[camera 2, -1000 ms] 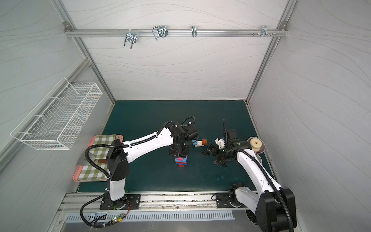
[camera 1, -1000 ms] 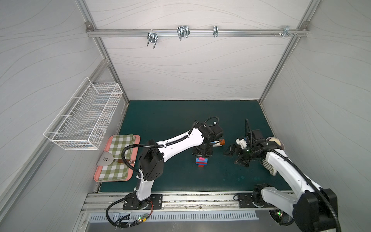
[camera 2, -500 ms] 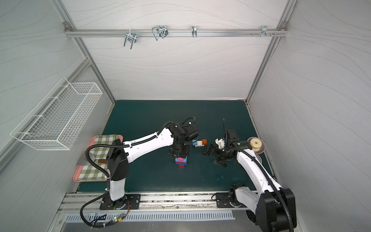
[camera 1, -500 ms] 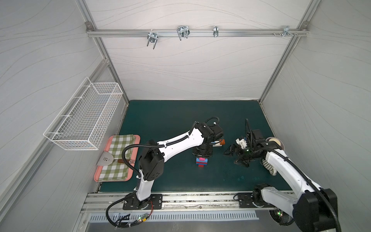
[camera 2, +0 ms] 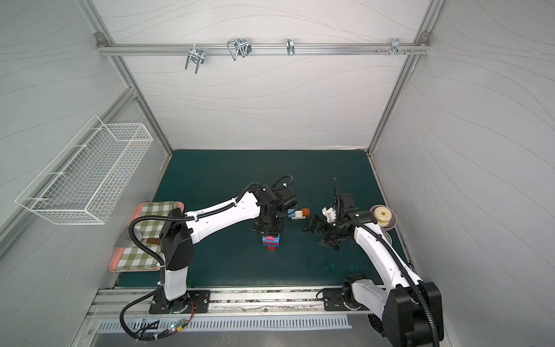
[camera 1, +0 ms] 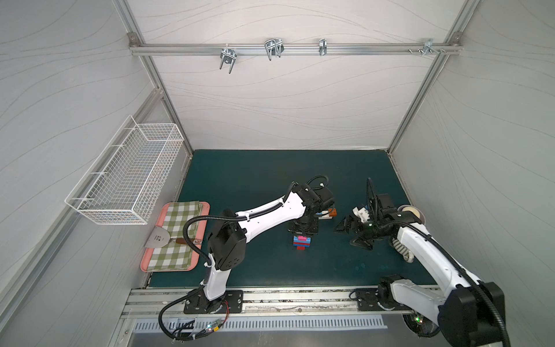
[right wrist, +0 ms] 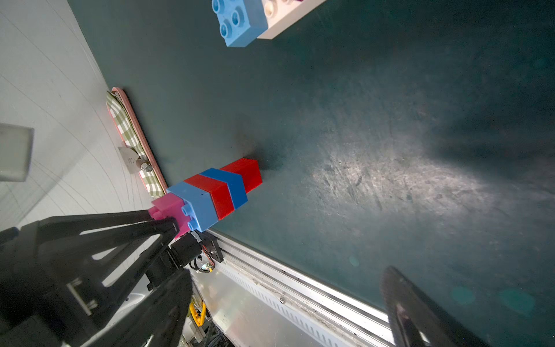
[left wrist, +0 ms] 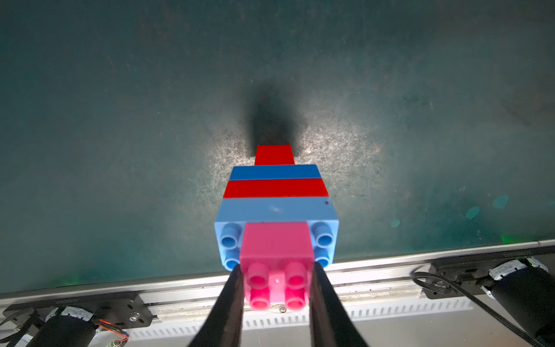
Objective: Assemble a carrot with lego
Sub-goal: Assemble the lego brick with the lego brick.
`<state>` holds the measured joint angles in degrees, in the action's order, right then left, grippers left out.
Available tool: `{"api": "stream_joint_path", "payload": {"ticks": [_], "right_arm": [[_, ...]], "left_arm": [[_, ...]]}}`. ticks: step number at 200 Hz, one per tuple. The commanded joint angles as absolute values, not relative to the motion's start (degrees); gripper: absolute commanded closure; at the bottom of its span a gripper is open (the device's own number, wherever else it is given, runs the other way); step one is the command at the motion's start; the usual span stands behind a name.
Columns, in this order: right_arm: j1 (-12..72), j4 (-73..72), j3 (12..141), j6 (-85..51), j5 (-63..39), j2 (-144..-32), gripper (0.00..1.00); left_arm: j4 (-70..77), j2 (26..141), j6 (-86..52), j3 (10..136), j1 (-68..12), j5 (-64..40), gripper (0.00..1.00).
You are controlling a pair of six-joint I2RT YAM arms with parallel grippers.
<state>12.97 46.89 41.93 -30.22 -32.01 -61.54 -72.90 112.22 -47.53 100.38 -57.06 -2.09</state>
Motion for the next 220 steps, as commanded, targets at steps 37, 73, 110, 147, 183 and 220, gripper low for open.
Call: {"api": "stream_joint_path", "payload": {"ticks": [37, 73, 110, 147, 183, 220], "right_arm": [[12.57, 47.73, 42.04, -30.03, -32.03, -61.60, 0.01], [12.57, 47.72, 42.44, -29.99, -31.83, -61.74, 0.01], [12.57, 47.79, 42.83, -30.05, -31.74, -61.89, 0.01], [12.57, 47.94, 43.11, -29.97, -31.57, -61.89, 0.01], [12.57, 47.79, 43.25, -29.80, -31.66, -62.30, 0.01], [12.57, 47.66, 43.78, -29.74, -31.79, -62.62, 0.01]], "left_arm": [[-74.05, 117.74, -47.12, 97.77, -58.12, -3.04, 0.88], [-74.82, 116.03, -47.31, 99.43, -58.10, -1.04, 0.72], [-75.32, 115.72, -47.42, 100.81, -58.10, -0.33, 0.62], [-75.23, 114.71, -47.63, 101.31, -58.10, 0.25, 0.54], [-76.01, 113.75, -47.64, 103.28, -58.10, 1.21, 0.50], [-77.42, 112.82, -47.79, 105.29, -58.10, 2.35, 0.49]]}}
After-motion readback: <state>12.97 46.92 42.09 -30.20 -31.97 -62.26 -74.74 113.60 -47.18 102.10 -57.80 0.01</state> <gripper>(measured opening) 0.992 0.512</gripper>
